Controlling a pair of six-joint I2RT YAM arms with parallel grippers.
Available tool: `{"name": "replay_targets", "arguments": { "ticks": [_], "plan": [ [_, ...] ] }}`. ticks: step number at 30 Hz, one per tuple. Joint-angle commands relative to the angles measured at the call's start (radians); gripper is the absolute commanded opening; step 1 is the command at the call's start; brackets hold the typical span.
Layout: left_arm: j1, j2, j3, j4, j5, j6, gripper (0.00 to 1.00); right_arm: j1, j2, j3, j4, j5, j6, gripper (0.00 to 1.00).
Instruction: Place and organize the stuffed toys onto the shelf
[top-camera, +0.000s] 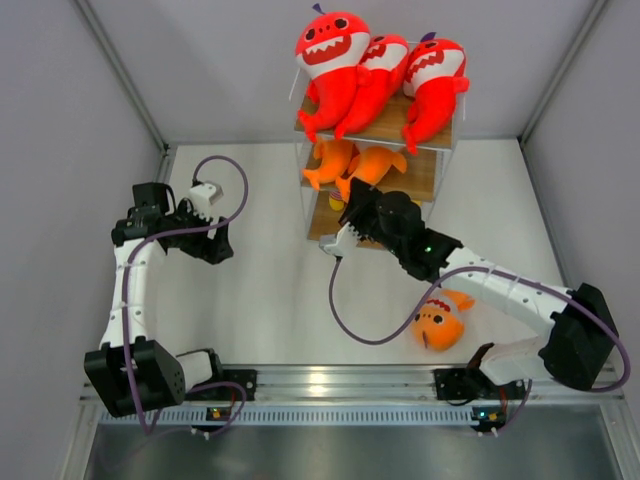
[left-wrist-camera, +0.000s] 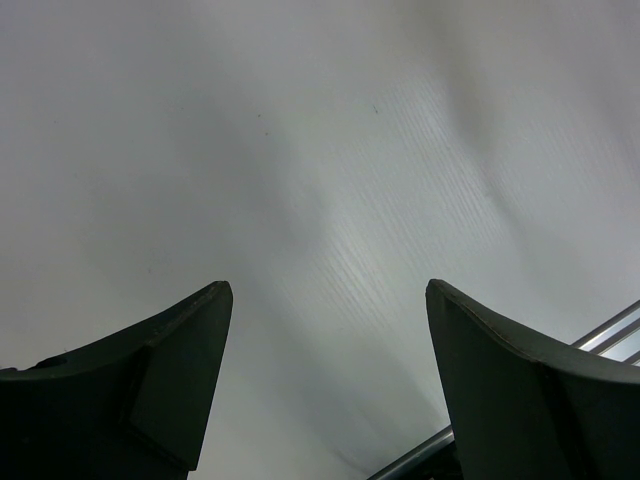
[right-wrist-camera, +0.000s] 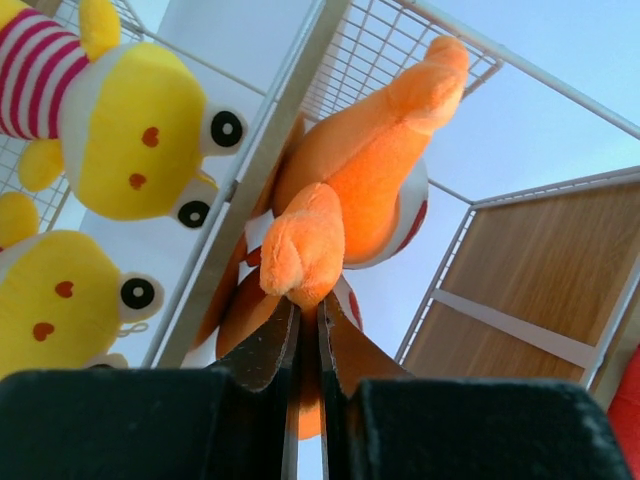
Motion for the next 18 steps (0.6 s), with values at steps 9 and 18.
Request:
{"name": "replay_targets", "arguments": {
  "ticks": [9, 18],
  "plan": [
    [-0.004, -0.008, 0.038, 0.016, 0.0, 0.012, 0.84, -0.048, -0.011, 0.076, 0.025, -0.064, -0.049, 0.0],
    [-0.004, -0.005, 0.041, 0.017, 0.003, 0.009, 0.84, -0.065, -0.048, 0.02, 0.096, -0.113, -0.025, 0.62]
  ]
}}
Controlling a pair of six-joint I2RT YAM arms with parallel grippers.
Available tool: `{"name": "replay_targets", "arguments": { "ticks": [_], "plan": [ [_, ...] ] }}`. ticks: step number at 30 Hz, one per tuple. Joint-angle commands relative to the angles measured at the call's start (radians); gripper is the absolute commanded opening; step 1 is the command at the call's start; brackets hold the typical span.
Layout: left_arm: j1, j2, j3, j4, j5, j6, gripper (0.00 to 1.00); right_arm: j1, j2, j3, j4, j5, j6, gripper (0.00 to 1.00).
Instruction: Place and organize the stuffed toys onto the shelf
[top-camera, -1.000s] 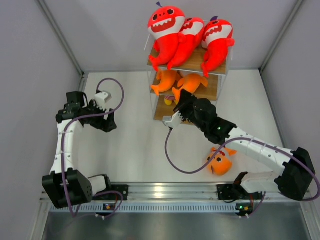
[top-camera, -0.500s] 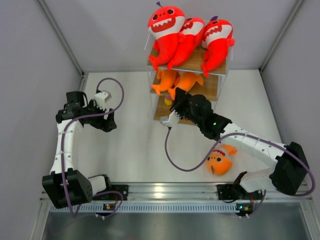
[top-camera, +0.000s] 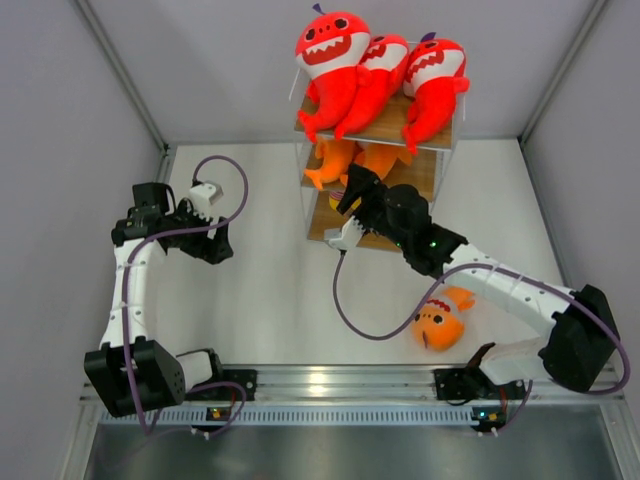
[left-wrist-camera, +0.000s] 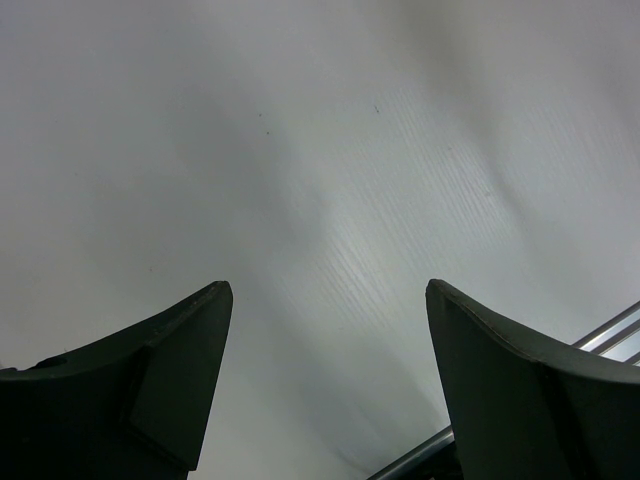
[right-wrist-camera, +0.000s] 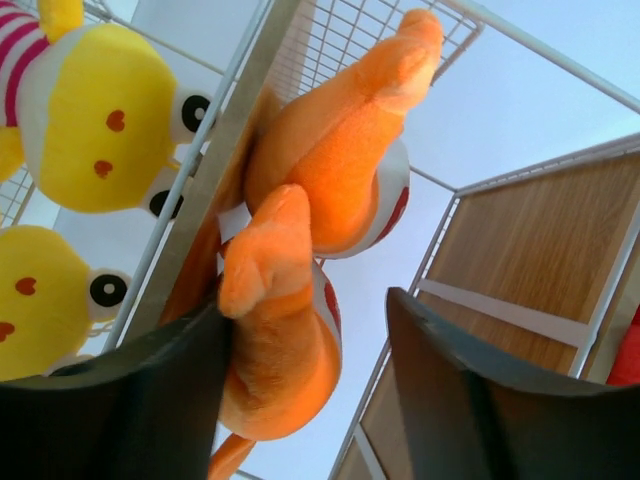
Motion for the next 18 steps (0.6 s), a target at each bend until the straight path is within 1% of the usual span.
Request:
{"name": "replay_targets", "arguments": {
  "ticks": [1, 2, 7, 10, 11, 14, 18],
  "plan": [
    [-0.004, -0.003, 0.04, 0.017, 0.004, 0.012, 0.84, -0.008, -0.056, -0.008, 0.08, -0.03, 0.01, 0.66],
    [-0.004, -0.003, 0.04, 0.017, 0.002, 0.012, 0.84, 0.0, -0.067, -0.011, 0.078, -0.019, 0.01, 0.71],
    [-0.004, -0.006, 0.043, 0.016, 0.012, 0.012, 0.84, 0.04, -0.113, -0.056, 0.073, 0.048, 0.034, 0.8],
    [-0.004, -0.008, 0.038, 0.016, 0.015, 0.014, 0.84, 0.086, -0.151, -0.083, 0.066, 0.087, 0.094, 0.87],
    [-0.004, -0.009, 0.038, 0.017, 0.015, 0.014, 0.84, 0.097, -0.165, -0.085, 0.051, 0.093, 0.111, 0.91],
    [-0.004, -0.014, 0.04, 0.017, 0.016, 0.014, 0.84, 0.121, -0.16, -0.082, 0.0, 0.113, 0.162, 0.95],
    [-0.004, -0.028, 0.033, 0.017, 0.012, 0.015, 0.85, 0.121, -0.136, -0.063, -0.028, 0.148, 0.188, 0.98]
  ]
}}
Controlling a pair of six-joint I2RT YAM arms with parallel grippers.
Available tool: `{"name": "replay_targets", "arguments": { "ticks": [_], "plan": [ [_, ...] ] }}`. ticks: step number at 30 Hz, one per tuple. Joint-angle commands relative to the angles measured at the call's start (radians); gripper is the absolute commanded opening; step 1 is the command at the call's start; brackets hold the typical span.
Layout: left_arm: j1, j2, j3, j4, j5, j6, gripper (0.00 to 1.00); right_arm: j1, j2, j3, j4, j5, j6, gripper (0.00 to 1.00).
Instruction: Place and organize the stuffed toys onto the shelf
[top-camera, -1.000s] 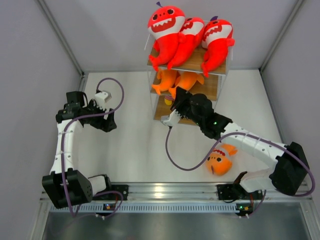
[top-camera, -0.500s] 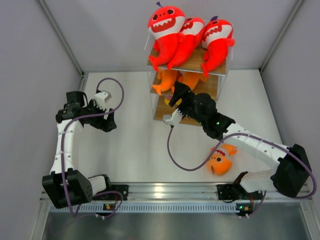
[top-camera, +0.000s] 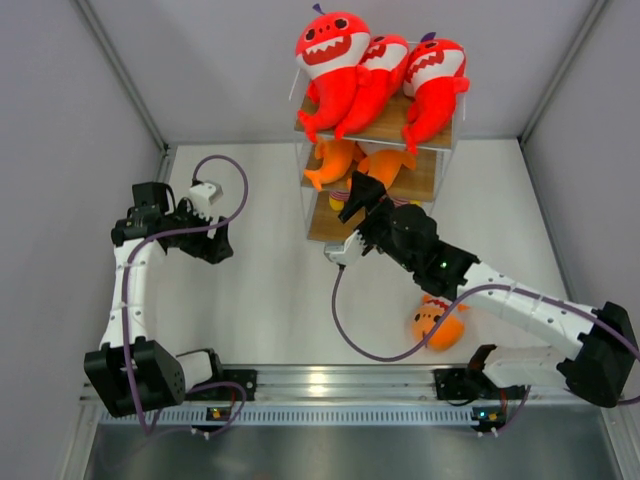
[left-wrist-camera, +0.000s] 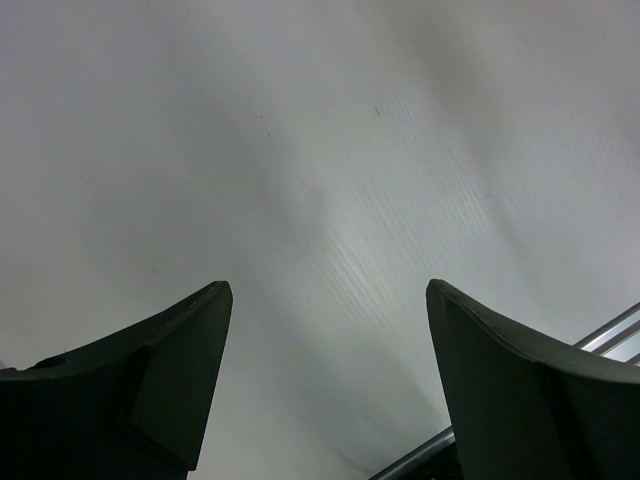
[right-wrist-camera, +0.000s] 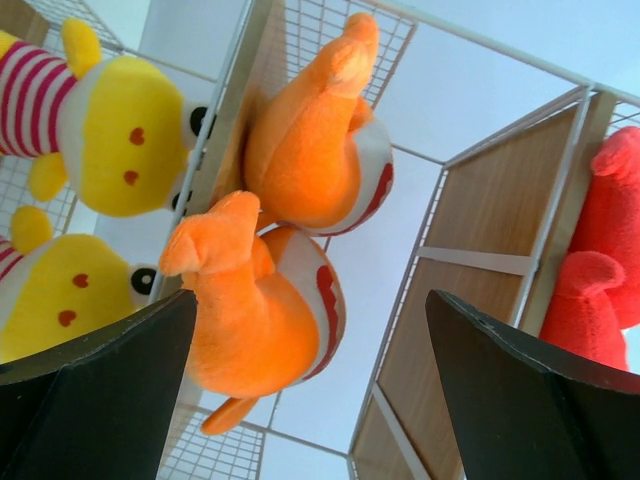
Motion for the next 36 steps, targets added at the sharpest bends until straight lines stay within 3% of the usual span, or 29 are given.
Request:
{"name": "replay_targets", "arguments": {
  "ticks": [1, 6, 9, 11, 14, 15, 16, 18, 22, 27, 31, 32, 36],
  "plan": [
    [-0.006, -0.033, 0.024, 0.016, 0.008, 0.017, 0.85, 0.008, 0.002, 0.023, -0.027, 0.037, 0.065, 0.99],
    [-0.004, -0.035, 0.016, 0.017, 0.002, 0.021, 0.85, 0.039, -0.035, 0.005, -0.043, 0.045, 0.135, 0.99],
    [-0.004, -0.033, 0.019, 0.017, 0.009, 0.02, 0.85, 0.109, -0.064, 0.007, -0.055, 0.118, 0.204, 0.99],
    [-0.004, -0.03, 0.02, 0.017, 0.014, 0.018, 0.85, 0.221, -0.078, 0.032, -0.107, 0.157, 0.272, 0.99],
    [-0.004, -0.03, 0.022, 0.017, 0.014, 0.018, 0.85, 0.37, -0.07, 0.154, -0.308, 0.18, 0.544, 1.0],
    [-0.004, -0.03, 0.019, 0.016, 0.012, 0.018, 0.85, 0.4, -0.064, 0.246, -0.366, 0.165, 0.743, 0.99],
    [-0.004, -0.03, 0.016, 0.017, 0.014, 0.017, 0.85, 0.434, -0.055, 0.292, -0.497, 0.143, 0.848, 0.99],
    [-0.004, -0.03, 0.013, 0.017, 0.018, 0.017, 0.85, 0.445, -0.029, 0.396, -0.602, 0.071, 1.132, 0.99],
    [-0.004, -0.021, 0.005, 0.016, 0.02, 0.006, 0.85, 0.445, -0.004, 0.402, -0.725, 0.028, 1.459, 0.99],
    [-0.004, -0.019, 0.004, 0.017, 0.026, 0.003, 0.85, 0.444, 0.12, 0.397, -0.957, -0.015, 1.898, 0.92],
    [-0.004, -0.018, -0.004, 0.017, 0.041, 0.0, 0.85, 0.415, 0.21, 0.336, -1.098, 0.096, 2.236, 0.93],
    [-0.004, -0.018, -0.007, 0.017, 0.045, -0.002, 0.85, 0.401, 0.223, 0.296, -1.147, 0.209, 2.406, 0.94],
    [-0.004, -0.024, -0.019, 0.017, 0.054, 0.006, 0.85, 0.327, 0.232, 0.169, -1.386, 0.408, 2.748, 0.95]
  ]
}}
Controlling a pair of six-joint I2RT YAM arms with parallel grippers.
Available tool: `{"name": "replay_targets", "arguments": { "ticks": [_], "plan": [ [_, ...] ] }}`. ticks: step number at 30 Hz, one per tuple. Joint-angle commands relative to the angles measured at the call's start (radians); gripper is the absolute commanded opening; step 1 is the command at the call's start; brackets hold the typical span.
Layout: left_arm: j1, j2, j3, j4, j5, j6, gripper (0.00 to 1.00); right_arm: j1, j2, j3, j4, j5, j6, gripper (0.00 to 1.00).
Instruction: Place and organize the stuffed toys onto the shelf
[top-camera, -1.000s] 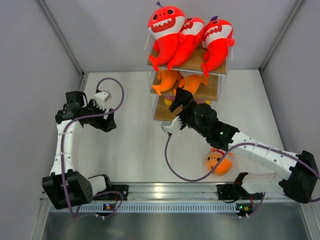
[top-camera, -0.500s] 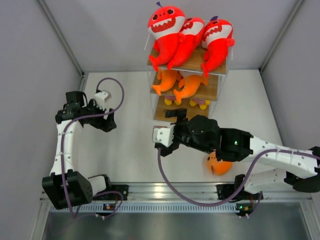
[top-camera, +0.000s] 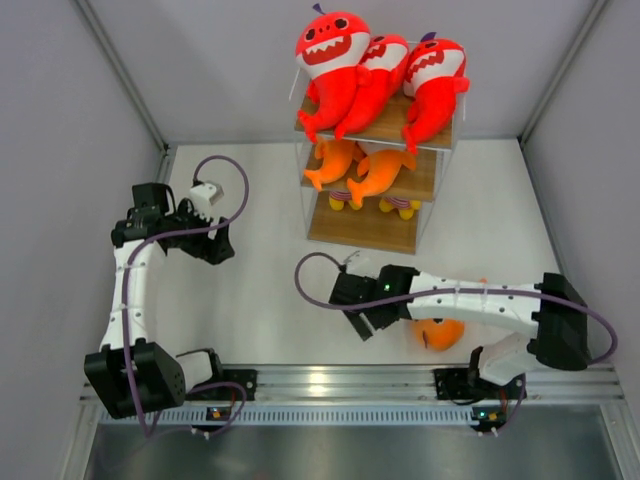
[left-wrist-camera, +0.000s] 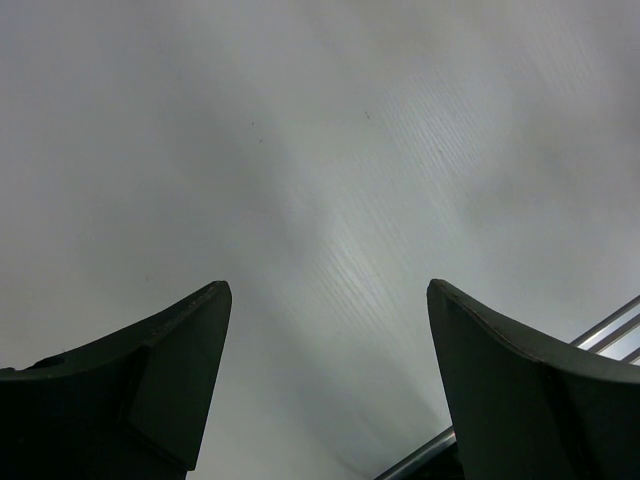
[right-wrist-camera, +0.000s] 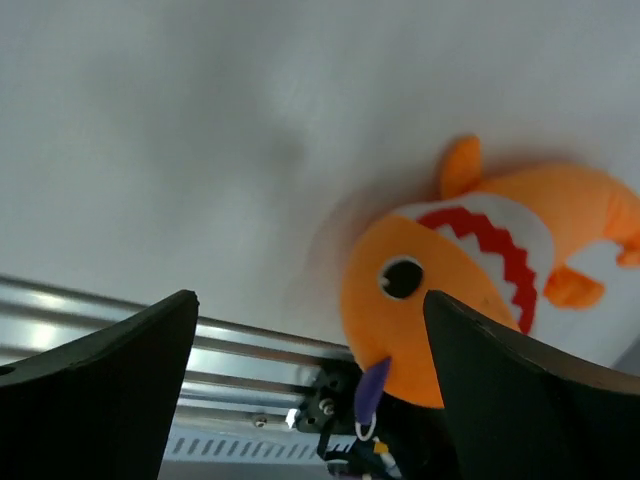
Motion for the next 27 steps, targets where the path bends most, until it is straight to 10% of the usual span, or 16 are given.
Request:
{"name": "replay_targets", "arguments": {
  "ticks": [1, 12, 16, 19, 27],
  "plan": [
    [-0.004, -0.017, -0.015, 0.016, 0.032, 0.001, 0.85, -0.052, -0.039, -0.079, -0.28, 0.229, 0.464, 0.95],
    [-0.004, -0.028, -0.028, 0.017, 0.038, 0.005, 0.85, -0.173, -0.122, -0.344, -0.125, 0.197, 0.687, 0.99],
    [-0.004, -0.023, -0.023, 0.016, 0.044, -0.001, 0.85, -0.185, -0.165, -0.363, -0.077, 0.178, 0.615, 0.69],
    [-0.004, -0.023, -0.02, 0.016, 0.055, -0.005, 0.85, -0.182, -0.185, -0.358, 0.002, 0.139, 0.493, 0.06],
    [-0.007, -0.034, -0.017, 0.017, 0.062, -0.015, 0.84, 0.058, -0.324, -0.24, 0.453, -0.152, -0.124, 0.0]
  ]
}}
